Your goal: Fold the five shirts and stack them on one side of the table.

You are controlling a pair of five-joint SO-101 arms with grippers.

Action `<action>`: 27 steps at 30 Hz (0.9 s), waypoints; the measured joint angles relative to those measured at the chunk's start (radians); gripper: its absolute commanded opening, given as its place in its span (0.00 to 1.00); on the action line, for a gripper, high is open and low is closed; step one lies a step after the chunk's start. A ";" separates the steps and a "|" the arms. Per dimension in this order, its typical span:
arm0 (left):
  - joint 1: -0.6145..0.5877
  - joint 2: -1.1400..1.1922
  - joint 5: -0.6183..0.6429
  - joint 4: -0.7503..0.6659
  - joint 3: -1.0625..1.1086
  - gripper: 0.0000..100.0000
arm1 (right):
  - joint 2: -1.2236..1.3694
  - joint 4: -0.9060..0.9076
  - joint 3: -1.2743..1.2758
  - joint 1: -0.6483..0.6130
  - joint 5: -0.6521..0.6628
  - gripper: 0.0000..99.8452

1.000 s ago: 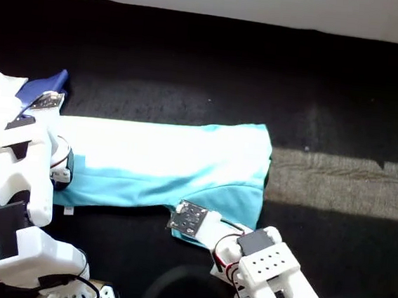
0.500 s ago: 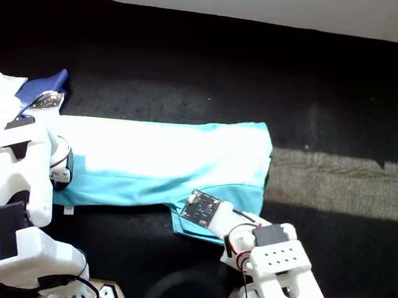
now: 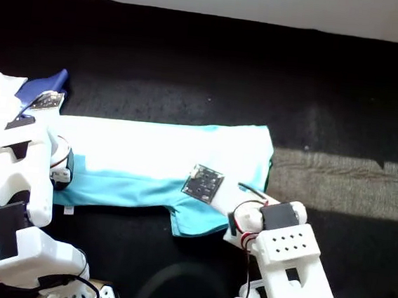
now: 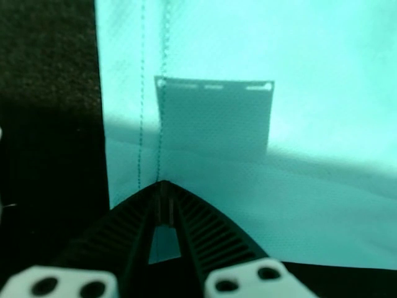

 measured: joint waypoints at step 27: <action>0.000 0.000 0.000 0.000 0.000 0.01 | 1.100 -0.301 -0.919 0.068 -0.100 0.12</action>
